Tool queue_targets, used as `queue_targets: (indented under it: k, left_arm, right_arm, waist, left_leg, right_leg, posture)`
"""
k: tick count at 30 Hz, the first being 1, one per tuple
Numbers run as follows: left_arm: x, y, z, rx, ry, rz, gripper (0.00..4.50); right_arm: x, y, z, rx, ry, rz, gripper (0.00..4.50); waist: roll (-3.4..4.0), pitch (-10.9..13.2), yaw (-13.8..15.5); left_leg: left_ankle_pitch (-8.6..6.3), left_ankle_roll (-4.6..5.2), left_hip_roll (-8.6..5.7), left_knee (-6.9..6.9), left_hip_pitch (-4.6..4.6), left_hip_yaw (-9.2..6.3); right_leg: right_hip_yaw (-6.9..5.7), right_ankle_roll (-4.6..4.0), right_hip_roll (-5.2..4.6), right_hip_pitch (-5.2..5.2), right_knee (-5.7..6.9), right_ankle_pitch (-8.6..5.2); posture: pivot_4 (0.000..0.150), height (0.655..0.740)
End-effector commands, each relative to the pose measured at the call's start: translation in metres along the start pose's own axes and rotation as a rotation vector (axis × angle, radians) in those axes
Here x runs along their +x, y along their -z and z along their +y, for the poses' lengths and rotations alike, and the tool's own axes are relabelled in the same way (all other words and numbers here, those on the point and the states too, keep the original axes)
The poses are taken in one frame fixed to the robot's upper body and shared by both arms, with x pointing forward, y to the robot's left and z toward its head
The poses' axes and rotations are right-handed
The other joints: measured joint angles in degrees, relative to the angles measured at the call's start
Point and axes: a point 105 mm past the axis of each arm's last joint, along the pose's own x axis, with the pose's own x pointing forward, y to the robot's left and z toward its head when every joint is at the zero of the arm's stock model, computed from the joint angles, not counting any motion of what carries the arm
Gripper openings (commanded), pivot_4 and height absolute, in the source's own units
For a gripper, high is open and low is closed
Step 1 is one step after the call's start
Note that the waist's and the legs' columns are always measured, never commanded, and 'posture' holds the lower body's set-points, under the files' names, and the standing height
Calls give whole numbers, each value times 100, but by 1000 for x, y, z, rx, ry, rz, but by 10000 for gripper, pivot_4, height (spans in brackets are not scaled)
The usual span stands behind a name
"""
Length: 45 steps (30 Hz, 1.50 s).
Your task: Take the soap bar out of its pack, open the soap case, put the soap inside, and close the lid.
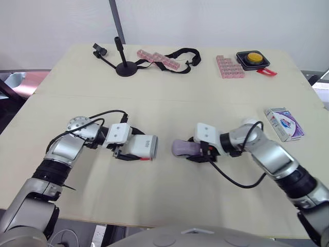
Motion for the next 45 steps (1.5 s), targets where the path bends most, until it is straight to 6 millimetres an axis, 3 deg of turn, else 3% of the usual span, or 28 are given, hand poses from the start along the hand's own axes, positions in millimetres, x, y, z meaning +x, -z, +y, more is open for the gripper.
queue_targets:
  k: [1,18,31,45]
  left_arm:
    - [8,-9,8,38,-3,-13,34719]
    - [53,-29,19,73,82,-28,34719]
    - [72,-39,29,79,62,-36,34719]
    - [86,-57,32,82,44,-106,34719]
  right_arm:
    - [-17,-8,0,-36,15,-8,27477]
    - [-38,-5,-1,25,61,3,27477]
    - [-32,-12,6,30,46,9,27477]
    - [-22,-20,0,11,32,55,27477]
  waist:
    - [0,0,-8]
    - [0,0,29]
    - [1,0,126]
    - [1,0,126]
  left_leg:
    - [0,0,1,0,-1,1]
    - [-1,0,2,1,0,2]
    - [0,0,3,2,1,2]
    - [-1,0,3,3,-2,2]
  right_leg:
    - [2,0,2,0,-2,0]
    - [8,0,6,2,-2,0]
    - [14,0,6,2,-1,0]
    - [19,0,8,0,1,0]
  posture:
    - [1500,7343]
    - [1500,7343]
    - [1500,7343]
    - [1500,7343]
